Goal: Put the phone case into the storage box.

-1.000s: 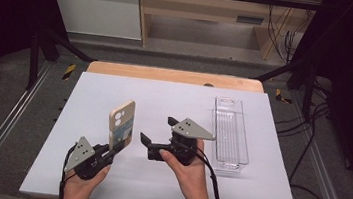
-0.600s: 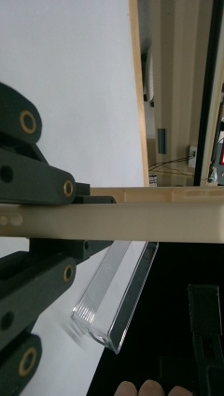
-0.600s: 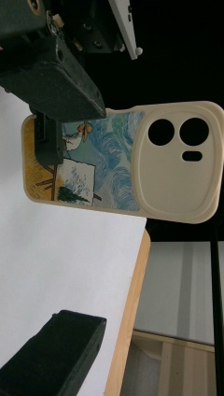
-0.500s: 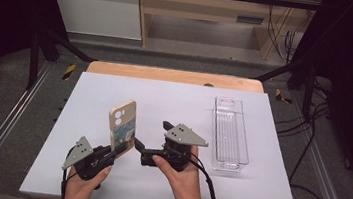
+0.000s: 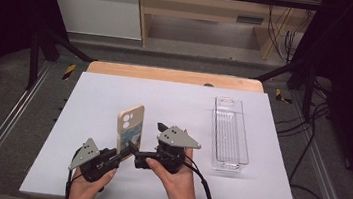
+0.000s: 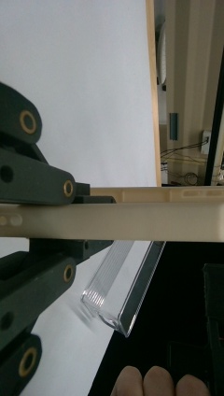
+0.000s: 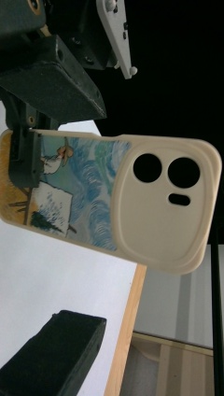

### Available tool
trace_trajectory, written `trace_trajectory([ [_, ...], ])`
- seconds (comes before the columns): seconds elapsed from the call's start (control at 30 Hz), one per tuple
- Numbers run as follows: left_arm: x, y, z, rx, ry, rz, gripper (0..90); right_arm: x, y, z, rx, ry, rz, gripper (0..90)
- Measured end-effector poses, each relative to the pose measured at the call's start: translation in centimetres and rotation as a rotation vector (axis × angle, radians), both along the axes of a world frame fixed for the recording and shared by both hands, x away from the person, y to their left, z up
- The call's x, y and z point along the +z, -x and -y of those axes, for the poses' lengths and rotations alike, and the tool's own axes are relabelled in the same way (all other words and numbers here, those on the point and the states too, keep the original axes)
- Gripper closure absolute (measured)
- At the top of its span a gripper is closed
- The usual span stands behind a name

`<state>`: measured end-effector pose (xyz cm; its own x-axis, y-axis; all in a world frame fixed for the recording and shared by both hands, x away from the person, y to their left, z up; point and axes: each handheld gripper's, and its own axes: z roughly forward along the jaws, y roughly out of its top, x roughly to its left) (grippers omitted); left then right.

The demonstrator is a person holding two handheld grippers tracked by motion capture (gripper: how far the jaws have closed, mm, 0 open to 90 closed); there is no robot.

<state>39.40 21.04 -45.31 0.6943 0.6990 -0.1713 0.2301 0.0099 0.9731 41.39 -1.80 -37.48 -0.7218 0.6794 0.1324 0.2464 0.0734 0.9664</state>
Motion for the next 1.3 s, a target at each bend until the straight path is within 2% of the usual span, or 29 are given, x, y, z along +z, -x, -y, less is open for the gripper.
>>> trace_trajectory([
  [0.47, -0.2, 0.2, 0.8, -0.031, 0.002, -0.003, 84.3, 0.1, 0.1, 0.0, -0.011, -0.024, 0.01, 2.4],
  [0.53, -0.1, 0.3, 0.9, -0.026, -0.016, 0.001, 84.5, 0.0, -0.2, 0.1, -0.016, -0.03, 0.0, 2.6],
  [0.67, -0.1, 0.4, 1.1, -0.031, -0.025, 0.017, 84.7, -0.3, -0.7, 0.2, -0.016, -0.041, -0.037, 2.7],
  [0.73, -0.1, 0.4, 1.2, -0.033, -0.028, 0.02, 84.8, -0.3, -0.8, 0.1, -0.015, -0.044, -0.042, 2.6],
  [1.1, -0.1, 0.5, 1.4, -0.06, -0.012, 0.028, 84.8, -0.3, -1.4, 0.4, -0.018, -0.086, -0.08, 2.4],
  [1.3, -0.2, 0.5, 1.5, -0.07, -0.013, 0.026, 84.8, -0.3, -1.4, 0.3, -0.012, -0.095, -0.085, 2.5],
])
